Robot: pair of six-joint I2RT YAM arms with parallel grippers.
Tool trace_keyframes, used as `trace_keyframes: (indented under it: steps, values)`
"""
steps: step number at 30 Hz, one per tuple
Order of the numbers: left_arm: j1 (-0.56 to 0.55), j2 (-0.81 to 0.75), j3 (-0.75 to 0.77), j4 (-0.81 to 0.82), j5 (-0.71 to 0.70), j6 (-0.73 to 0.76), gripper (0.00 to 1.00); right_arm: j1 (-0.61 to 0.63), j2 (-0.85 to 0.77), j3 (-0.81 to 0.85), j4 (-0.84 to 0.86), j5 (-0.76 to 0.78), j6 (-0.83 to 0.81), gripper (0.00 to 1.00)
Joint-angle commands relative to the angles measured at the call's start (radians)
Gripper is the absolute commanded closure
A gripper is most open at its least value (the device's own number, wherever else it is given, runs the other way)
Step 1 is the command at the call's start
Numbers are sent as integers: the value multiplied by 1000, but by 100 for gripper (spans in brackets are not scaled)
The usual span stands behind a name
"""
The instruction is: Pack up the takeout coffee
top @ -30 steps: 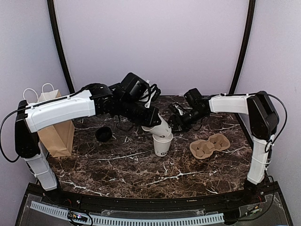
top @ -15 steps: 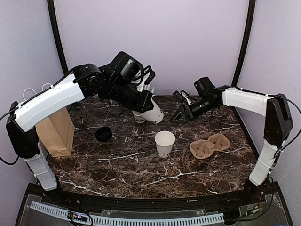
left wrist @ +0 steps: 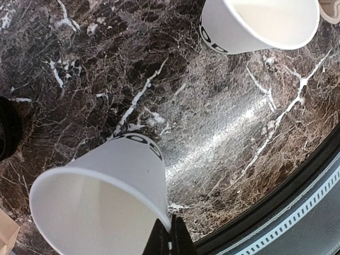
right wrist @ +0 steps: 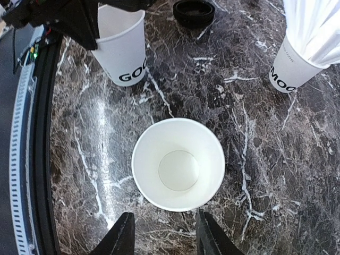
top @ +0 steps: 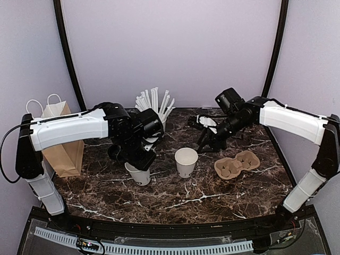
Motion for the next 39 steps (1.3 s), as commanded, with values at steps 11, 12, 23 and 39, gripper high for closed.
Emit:
trace_keyframes:
  steps: [11, 12, 23, 39]
  values:
    - [-2, -9, -114, 152, 95, -45, 86, 199, 59, 7, -36, 336, -207, 48]
    - [-3, -8, -114, 153, 95, -45, 82, 210, 63, 7, -39, 346, -211, 47]
    - [-2, -108, -44, 156, 37, -48, 45, 263, 117, 17, -5, 413, -225, 51]
    - [38, -271, -143, 234, -51, -107, 43, 262, 181, 64, -22, 483, -235, 100]
